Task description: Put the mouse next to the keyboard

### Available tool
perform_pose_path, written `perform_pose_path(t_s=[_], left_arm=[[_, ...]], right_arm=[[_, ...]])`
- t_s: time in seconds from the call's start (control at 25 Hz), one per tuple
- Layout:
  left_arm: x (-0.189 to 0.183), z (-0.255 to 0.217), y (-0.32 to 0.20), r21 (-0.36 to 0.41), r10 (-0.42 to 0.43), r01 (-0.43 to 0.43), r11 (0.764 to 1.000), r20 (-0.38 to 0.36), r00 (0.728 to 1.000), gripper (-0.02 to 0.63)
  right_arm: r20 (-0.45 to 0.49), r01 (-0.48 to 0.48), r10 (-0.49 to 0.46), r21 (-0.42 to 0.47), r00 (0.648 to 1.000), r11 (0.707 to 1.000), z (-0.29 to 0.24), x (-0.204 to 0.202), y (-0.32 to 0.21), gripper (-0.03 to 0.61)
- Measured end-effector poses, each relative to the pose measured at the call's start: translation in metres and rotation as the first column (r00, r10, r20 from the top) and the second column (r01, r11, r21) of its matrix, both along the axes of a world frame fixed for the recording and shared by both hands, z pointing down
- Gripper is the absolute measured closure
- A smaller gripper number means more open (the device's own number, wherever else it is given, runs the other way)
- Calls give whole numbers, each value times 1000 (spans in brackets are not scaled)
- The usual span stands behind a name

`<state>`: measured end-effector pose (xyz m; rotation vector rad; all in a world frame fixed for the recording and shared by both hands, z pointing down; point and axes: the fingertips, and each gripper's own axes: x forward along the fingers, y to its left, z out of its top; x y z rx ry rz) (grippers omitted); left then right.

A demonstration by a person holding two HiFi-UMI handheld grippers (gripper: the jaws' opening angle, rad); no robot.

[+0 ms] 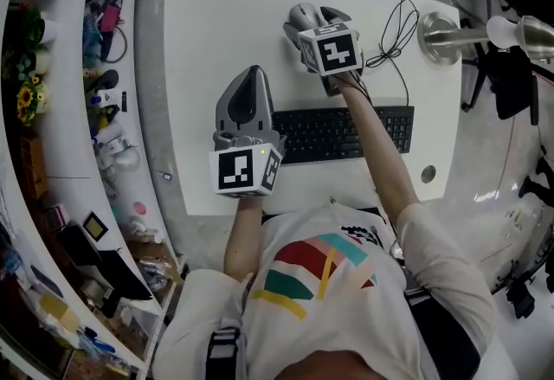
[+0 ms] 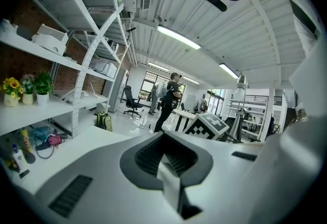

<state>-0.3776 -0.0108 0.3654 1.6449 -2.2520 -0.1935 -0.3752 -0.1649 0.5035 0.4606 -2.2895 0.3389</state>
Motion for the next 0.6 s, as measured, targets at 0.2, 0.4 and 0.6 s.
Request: perform_pose_path(t_s=[0.2, 0.4, 0.6], left_arm=[[-16, 6, 5, 0, -24, 24, 1000, -10, 1000, 569], [-24, 5, 8, 6, -33, 33, 999, -13, 999, 569], [-19, 2, 11, 9, -34, 34, 999, -18, 999, 569]], right_arm=[[-67, -6, 8, 22, 998, 1000, 20, 0, 0, 233], [-54, -11, 13, 38, 998, 999, 19, -1, -2, 235], [-44, -21, 23, 45, 999, 999, 18, 1, -2, 248]])
